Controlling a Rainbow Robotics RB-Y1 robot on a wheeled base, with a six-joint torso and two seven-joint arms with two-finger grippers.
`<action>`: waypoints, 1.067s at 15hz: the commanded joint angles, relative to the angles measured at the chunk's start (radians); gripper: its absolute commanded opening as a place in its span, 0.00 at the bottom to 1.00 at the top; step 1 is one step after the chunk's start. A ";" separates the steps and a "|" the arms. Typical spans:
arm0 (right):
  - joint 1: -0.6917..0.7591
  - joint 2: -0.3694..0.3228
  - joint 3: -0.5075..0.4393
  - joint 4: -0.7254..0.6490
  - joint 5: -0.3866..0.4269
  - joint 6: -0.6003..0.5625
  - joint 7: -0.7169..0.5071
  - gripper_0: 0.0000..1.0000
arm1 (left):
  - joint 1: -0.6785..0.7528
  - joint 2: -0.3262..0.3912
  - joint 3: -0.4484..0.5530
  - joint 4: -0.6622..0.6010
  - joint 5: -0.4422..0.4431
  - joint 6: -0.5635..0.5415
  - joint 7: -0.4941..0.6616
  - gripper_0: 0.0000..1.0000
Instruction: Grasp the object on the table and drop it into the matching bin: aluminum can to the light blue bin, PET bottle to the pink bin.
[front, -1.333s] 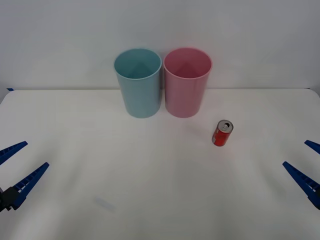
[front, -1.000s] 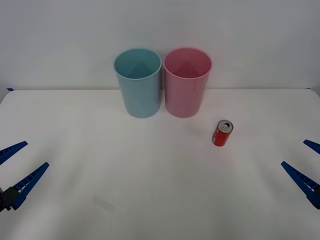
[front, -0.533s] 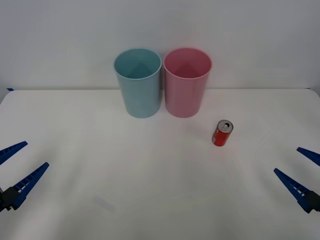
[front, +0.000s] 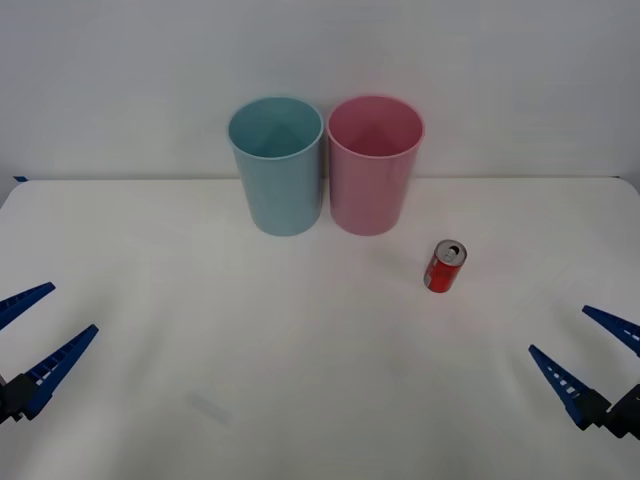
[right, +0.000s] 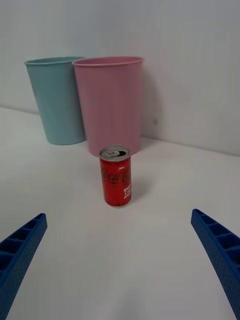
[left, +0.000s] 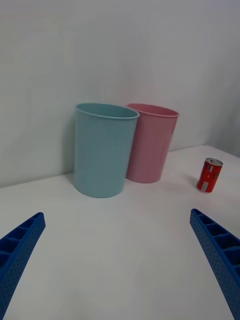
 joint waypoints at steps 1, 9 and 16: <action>0.005 0.003 0.049 -0.001 -0.009 0.062 0.005 1.00 | 0.000 0.000 0.000 0.000 0.000 0.000 0.000 1.00; -0.049 0.135 0.073 0.000 0.103 0.150 0.008 1.00 | 0.000 0.000 0.000 0.000 0.000 0.000 0.000 1.00; -0.148 0.184 0.095 0.102 0.167 0.159 0.022 1.00 | 0.000 0.000 0.000 0.000 0.000 0.000 0.000 1.00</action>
